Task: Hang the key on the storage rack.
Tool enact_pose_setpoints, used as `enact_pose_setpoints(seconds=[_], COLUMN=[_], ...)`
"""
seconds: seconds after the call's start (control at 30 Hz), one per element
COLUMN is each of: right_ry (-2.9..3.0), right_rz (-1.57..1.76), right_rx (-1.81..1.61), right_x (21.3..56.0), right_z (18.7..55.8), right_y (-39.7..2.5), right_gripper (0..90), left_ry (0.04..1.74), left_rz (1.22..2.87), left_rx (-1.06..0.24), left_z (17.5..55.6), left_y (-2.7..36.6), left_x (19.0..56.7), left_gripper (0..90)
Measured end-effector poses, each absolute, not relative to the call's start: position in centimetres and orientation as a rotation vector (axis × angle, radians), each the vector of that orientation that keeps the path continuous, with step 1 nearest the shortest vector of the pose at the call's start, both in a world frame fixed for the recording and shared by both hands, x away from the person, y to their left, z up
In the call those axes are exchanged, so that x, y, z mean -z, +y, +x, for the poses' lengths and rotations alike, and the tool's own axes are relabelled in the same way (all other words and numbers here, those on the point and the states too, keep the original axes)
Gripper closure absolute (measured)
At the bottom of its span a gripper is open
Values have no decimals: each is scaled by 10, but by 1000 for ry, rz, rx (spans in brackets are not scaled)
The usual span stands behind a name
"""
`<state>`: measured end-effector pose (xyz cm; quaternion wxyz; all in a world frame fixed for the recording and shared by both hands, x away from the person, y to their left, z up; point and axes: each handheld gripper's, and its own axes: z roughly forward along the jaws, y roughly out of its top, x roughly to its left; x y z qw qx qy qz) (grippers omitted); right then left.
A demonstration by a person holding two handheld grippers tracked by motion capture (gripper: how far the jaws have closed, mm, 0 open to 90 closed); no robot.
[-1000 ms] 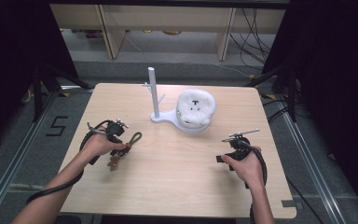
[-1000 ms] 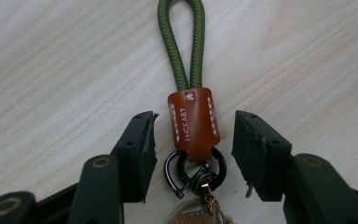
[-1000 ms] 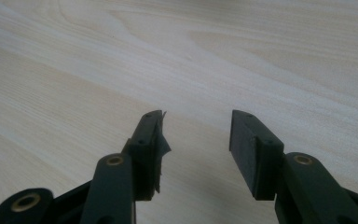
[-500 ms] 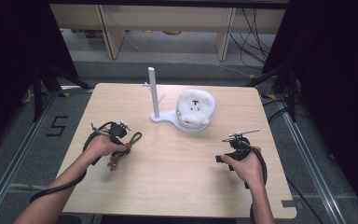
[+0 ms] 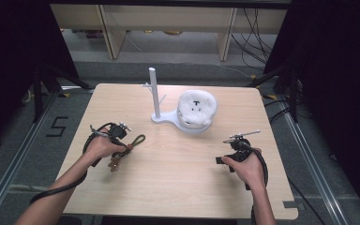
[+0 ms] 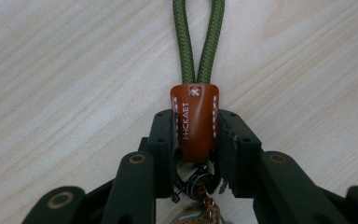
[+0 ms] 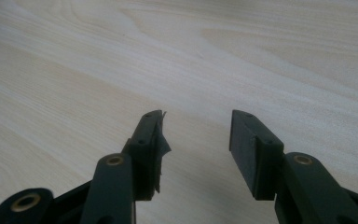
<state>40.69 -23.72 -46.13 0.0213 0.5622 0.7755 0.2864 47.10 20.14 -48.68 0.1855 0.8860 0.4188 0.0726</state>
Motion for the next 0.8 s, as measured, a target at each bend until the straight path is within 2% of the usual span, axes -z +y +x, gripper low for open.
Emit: enact_pose_setpoints(seconds=[0.8], right_ry=[2388], right_rz=[1737], right_rx=[-901], right_x=[461], right_z=[406], right_y=[-236], right_gripper=[550], left_ry=[1112], left_rz=[2231], left_rx=[-320], left_z=[440], left_y=[221], left_x=[469], left_gripper=[685])
